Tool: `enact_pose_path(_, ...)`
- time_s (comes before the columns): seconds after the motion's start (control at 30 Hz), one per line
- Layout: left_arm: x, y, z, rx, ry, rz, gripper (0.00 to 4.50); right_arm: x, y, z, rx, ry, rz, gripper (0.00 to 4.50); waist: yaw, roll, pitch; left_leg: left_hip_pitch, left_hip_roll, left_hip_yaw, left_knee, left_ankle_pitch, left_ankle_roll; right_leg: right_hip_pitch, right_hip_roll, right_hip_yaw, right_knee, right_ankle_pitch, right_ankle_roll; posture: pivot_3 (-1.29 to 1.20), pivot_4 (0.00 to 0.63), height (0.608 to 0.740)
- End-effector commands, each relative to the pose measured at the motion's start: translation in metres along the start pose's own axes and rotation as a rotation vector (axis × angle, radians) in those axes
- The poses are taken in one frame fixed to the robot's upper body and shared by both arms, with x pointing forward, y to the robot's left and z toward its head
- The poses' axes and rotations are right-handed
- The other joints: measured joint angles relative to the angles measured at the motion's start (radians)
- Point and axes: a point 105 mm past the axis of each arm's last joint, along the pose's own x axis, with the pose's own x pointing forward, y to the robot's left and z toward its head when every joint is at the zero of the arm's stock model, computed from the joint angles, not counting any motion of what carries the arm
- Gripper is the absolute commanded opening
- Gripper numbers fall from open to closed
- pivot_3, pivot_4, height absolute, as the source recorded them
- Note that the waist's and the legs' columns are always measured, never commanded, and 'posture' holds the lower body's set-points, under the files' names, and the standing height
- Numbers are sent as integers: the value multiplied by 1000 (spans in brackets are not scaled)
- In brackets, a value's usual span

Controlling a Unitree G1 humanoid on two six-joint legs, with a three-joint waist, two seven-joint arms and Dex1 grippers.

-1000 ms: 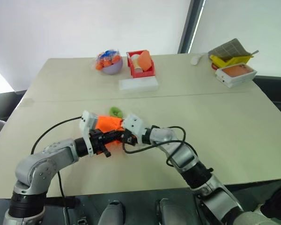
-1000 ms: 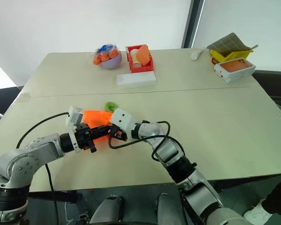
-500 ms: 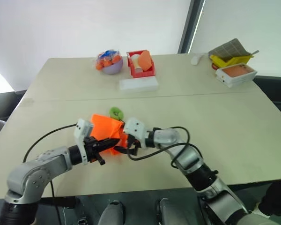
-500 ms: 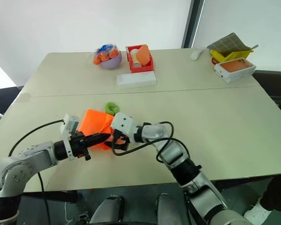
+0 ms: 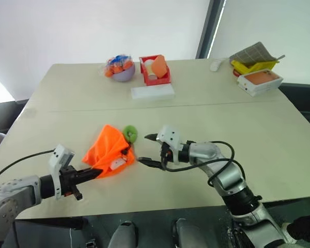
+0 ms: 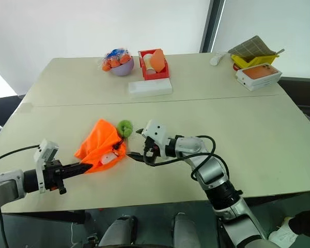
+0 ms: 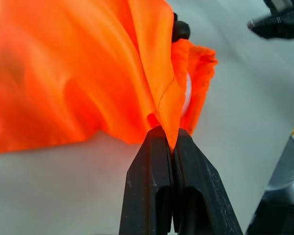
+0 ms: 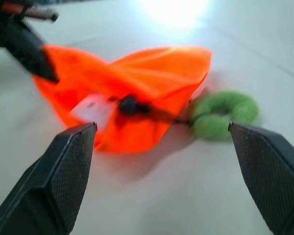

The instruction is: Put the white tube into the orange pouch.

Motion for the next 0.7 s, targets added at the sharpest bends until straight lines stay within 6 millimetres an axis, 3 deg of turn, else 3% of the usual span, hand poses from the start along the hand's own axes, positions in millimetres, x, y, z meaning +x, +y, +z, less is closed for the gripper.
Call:
enact_pose_path(0.03,2,-7,11,51,-33,-35,0,10,-21,6,8,-16,-114,4452,1,0,0,0,0,0,-1,0,0,0,0,0,0,0,0,0,150,740)
enact_pose_path(0.07,4,-13,12,42,-41,-70,0,14,-25,4,11,-9,-140,4452,2,0,0,0,0,0,-1,0,0,0,0,0,0,0,0,0,150,740)
enact_pose_path(0.17,6,-29,14,3,-60,-171,869,25,-37,3,49,-2,-212,4500,2,0,0,0,0,0,-3,0,0,-1,1,0,0,0,0,0,150,740)
enact_pose_path(0.33,9,-24,20,43,-110,-117,3356,44,-54,1,147,1,-310,4500,-2,-1,-1,2,0,0,-7,1,0,0,2,1,2,1,-1,0,150,740)
enact_pose_path(0.63,2,-12,32,64,-197,-46,3356,74,-48,-13,191,59,-293,4500,-20,0,0,2,0,-1,-8,1,0,1,3,1,3,1,-1,0,150,740)
enact_pose_path(0.7,1,-9,32,64,-214,-32,3422,77,-46,-20,174,88,-292,3949,-24,0,0,2,0,-1,-8,1,0,2,3,1,3,1,-1,0,150,740)
